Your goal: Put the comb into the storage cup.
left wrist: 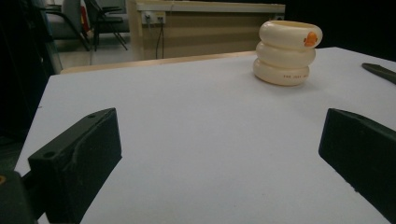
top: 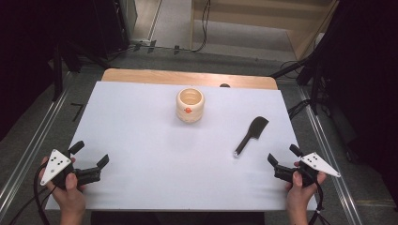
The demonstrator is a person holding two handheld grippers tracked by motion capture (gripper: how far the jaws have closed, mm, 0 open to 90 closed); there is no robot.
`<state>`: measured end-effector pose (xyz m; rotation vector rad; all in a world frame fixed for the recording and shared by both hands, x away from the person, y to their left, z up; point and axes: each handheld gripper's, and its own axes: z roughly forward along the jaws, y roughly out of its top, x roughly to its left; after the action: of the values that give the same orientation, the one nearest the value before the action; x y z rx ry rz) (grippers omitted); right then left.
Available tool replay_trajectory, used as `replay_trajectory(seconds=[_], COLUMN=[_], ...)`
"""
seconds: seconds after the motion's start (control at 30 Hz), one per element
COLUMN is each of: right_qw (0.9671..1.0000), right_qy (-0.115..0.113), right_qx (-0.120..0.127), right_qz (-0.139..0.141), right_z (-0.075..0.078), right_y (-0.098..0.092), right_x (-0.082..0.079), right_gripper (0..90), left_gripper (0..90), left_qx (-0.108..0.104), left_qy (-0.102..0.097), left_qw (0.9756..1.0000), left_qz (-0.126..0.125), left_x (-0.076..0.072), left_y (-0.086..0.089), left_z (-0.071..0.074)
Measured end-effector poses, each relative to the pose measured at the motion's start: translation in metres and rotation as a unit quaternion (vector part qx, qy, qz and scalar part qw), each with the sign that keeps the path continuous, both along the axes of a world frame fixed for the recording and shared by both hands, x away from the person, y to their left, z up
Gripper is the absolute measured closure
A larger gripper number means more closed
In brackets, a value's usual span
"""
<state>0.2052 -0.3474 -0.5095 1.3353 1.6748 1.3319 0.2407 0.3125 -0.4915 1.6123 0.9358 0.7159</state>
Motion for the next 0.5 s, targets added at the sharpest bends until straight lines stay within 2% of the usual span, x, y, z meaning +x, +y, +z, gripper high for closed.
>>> replay_trajectory(seconds=[0.03, 0.07, 0.17, 0.2, 0.23, 0.27, 0.3, 0.33, 0.37, 0.4, 0.47, 0.5], right_qw=[1.0000, 1.0000, 0.9999, 0.9996, 0.9996, 0.9989, 0.9989, 0.9989, 0.9989, 0.9988, 0.9961, 0.9956], right_qy=[0.000, 0.001, 0.001, 0.003, 0.003, 0.012, 0.012, 0.029, 0.029, 0.029, 0.009, 0.013], right_qx=[-0.001, -0.002, 0.004, 0.008, 0.008, 0.004, 0.004, -0.007, -0.007, -0.008, 0.017, 0.005], right_qz=[0.001, 0.003, 0.012, 0.026, 0.026, 0.046, 0.046, 0.037, 0.037, 0.037, 0.087, 0.093], right_z=[0.001, 0.001, 0.004, 0.008, 0.008, 0.013, 0.013, 0.020, 0.020, 0.023, 0.028, 0.031], right_y=[0.001, 0.002, 0.003, 0.005, 0.005, 0.009, 0.009, 0.017, 0.017, 0.021, 0.026, 0.031], right_x=[0.000, -0.001, -0.002, -0.003, -0.003, -0.002, -0.002, 0.000, 0.000, 0.001, -0.002, 0.000], right_gripper=[8.8, 12.8, 16.0, 30.7, 30.7, 34.5, 34.5, 40.9, 40.9, 48.6, 64.4, 70.7], left_gripper=[0.0, 0.0, 0.0, 0.0, 0.0, 0.0, 0.0, 0.0, 0.0, 0.0, 0.0, 0.0], left_qx=[0.001, 0.002, 0.000, -0.001, -0.003, -0.005, -0.005, -0.008, -0.008, -0.008, -0.005, -0.004], left_qy=[0.001, 0.002, 0.004, 0.004, 0.004, 0.004, 0.004, 0.005, 0.005, 0.006, 0.006, 0.006], left_qw=[1.0000, 1.0000, 1.0000, 1.0000, 1.0000, 1.0000, 1.0000, 1.0000, 0.9999, 0.9999, 1.0000, 1.0000], left_qz=[0.000, -0.003, -0.003, -0.003, -0.005, -0.004, -0.004, -0.004, -0.004, -0.003, -0.001, -0.001], left_x=[0.000, 0.001, 0.001, 0.000, 0.000, 0.000, 0.000, 0.000, 0.000, 0.001, 0.000, 0.000], left_y=[0.000, 0.000, 0.000, 0.000, 0.000, 0.001, 0.001, 0.001, 0.001, 0.001, 0.000, 0.000], left_z=[0.000, 0.000, 0.000, 0.000, 0.000, 0.000, 0.000, -0.001, -0.001, -0.001, -0.001, -0.001])
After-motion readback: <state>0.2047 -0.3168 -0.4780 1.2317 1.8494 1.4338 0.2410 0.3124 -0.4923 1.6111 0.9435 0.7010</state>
